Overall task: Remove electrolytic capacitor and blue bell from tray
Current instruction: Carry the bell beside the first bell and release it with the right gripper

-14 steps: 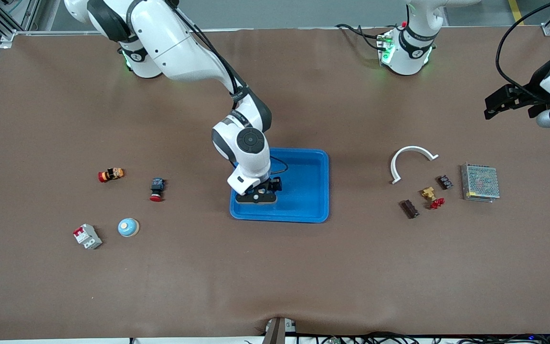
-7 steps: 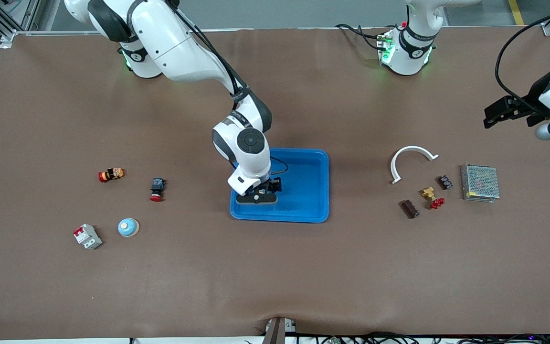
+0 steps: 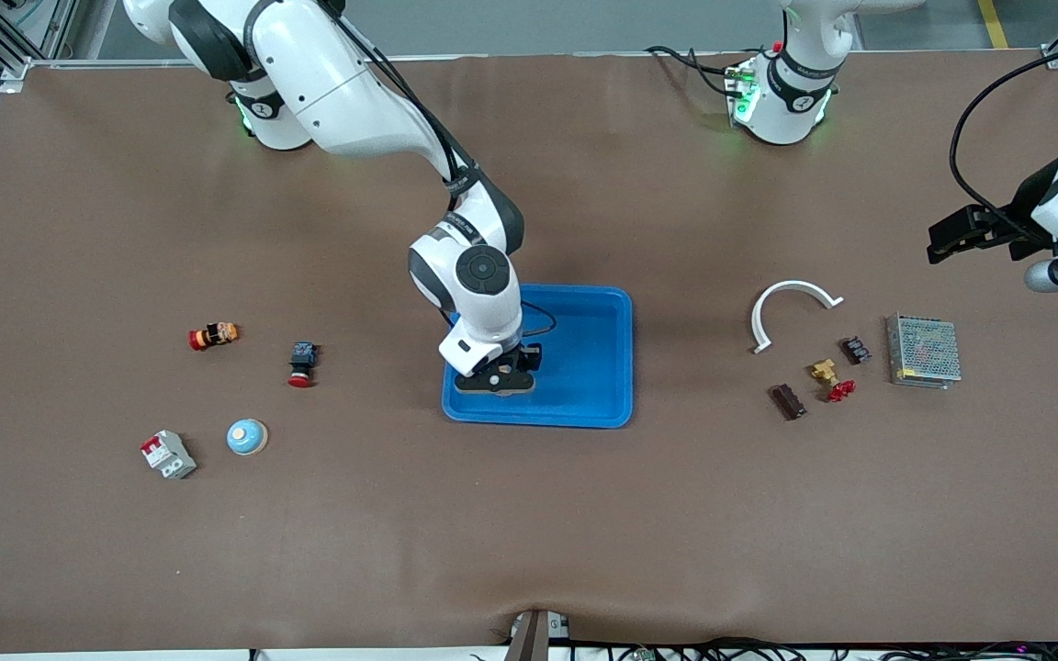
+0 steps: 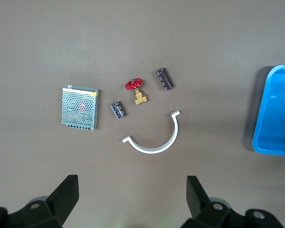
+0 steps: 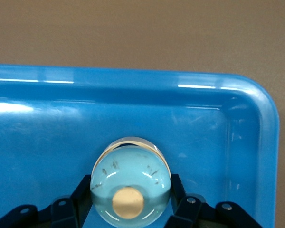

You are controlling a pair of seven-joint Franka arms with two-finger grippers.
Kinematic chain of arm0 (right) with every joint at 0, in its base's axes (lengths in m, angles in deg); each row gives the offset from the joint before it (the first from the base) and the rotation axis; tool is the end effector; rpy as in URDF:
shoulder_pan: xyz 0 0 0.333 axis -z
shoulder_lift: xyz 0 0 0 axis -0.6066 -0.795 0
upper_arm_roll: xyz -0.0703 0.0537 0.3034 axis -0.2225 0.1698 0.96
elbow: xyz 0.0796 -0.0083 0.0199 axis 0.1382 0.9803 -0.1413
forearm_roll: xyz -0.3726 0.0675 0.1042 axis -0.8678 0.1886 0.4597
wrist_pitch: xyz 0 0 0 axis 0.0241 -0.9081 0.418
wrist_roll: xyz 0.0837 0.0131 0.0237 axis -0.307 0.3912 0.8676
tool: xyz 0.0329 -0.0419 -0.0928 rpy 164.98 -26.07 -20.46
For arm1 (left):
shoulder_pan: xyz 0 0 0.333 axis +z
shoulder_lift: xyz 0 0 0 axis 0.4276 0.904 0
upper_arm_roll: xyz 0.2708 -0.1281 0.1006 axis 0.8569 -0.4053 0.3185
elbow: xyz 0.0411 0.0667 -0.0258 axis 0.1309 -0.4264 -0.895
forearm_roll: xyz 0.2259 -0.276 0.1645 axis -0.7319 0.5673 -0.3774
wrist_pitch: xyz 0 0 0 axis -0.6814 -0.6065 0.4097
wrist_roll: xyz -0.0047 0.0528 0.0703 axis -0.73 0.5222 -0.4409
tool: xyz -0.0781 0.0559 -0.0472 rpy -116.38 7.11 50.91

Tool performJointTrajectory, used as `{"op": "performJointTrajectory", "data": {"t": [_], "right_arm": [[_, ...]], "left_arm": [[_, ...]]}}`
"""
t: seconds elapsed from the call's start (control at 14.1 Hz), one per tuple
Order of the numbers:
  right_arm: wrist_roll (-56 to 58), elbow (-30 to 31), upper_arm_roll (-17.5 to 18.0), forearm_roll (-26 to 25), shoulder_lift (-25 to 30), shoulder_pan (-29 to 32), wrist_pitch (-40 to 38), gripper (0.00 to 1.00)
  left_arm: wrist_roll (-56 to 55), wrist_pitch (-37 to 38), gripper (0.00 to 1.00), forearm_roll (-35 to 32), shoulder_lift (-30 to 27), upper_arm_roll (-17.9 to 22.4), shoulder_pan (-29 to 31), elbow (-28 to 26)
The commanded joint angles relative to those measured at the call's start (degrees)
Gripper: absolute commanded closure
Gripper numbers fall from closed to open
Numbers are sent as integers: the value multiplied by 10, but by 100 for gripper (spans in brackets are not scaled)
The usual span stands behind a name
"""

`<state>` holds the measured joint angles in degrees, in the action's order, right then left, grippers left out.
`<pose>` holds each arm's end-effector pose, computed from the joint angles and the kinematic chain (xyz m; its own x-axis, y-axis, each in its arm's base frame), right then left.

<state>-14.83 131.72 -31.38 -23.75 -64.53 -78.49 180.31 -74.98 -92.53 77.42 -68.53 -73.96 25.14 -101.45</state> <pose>0.5580 0.4723 0.1906 0.9917 -0.0049 0.1284 -0.0026 -0.9998 -0.0181 0.5647 -0.0302 0.5997 0.9975 0.0155 -0.0692 0.0139 -0.9996 -0.0234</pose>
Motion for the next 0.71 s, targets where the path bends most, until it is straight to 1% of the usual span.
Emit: {"op": "performJointTrajectory", "data": {"t": [0.0,0.07,0.14,0.28,0.36,0.64], "right_arm": [[-1,-20,23,-2,16,12,-46,47],[5,-42,33,-1,21,26,-85,47],[27,-65,52,0,25,41,-128,47],[80,-87,69,6,43,76,-188,48],[120,-87,71,7,57,91,-207,50],[292,-76,67,25,113,149,-281,50]], "left_arm": [[-3,4,0,6,30,-2,-10,35],[-4,4,0,5,36,-3,-19,45],[-10,4,0,4,39,-3,-20,47],[-24,4,0,-10,44,-5,-20,47],[-24,4,0,-9,44,-5,-23,54],[-25,4,0,-4,43,-10,-25,59]]}}
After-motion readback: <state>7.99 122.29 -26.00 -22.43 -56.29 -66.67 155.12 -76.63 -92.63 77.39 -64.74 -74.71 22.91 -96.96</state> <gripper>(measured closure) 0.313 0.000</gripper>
